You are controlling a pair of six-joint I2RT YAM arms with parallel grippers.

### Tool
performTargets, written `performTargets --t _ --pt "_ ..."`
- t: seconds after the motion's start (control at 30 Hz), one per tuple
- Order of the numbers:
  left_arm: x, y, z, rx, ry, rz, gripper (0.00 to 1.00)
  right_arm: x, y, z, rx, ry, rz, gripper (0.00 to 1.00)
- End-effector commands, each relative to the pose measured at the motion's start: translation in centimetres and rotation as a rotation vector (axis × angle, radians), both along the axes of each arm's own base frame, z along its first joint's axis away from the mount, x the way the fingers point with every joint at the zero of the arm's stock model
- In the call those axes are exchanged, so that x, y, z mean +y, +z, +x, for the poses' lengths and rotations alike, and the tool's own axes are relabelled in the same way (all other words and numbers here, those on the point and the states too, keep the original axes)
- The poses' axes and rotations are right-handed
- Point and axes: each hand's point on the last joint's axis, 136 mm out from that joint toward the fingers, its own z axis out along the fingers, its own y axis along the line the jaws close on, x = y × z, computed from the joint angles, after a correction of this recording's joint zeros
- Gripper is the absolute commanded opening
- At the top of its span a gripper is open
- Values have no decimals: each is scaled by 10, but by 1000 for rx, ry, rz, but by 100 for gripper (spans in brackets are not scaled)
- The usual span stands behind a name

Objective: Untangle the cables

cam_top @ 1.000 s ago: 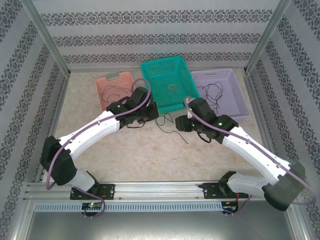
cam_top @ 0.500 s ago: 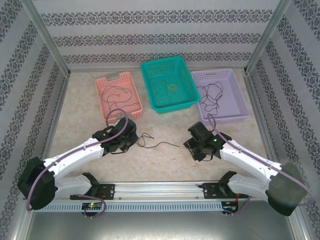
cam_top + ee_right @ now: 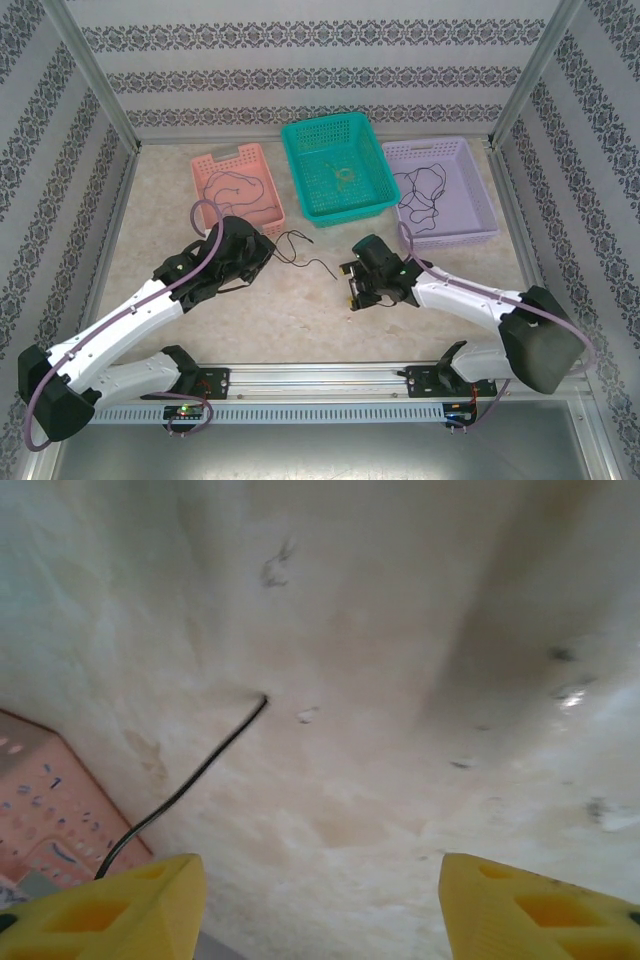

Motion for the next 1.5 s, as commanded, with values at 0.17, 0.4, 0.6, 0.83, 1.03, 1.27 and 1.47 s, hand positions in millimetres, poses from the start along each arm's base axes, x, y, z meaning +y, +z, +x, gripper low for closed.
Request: performTargets --t 0.17,0.4,0.6,0.83,1.03,1.27,1.47 --pt "9 4 -6 18 34 4 0 41 6 30 0 -138 195 73" --pt "12 8 -11 15 33 2 0 57 -13 49 4 -172 223 68" --pt "19 19 -17 2 31 15 0 51 -35 68 -28 -235 204 38" --pt "52 44 -33 -43 86 79 0 8 -15 71 -152 -225 39 0" --pt "98 50 -49 -49 208 167 0 -77 59 81 -373 -85 -283 0" --pt "130 24 -60 9 399 151 0 -169 173 128 -665 -53 -517 0" --pt "154 22 -69 15 508 184 0 -235 207 144 -709 -178 -527 0"
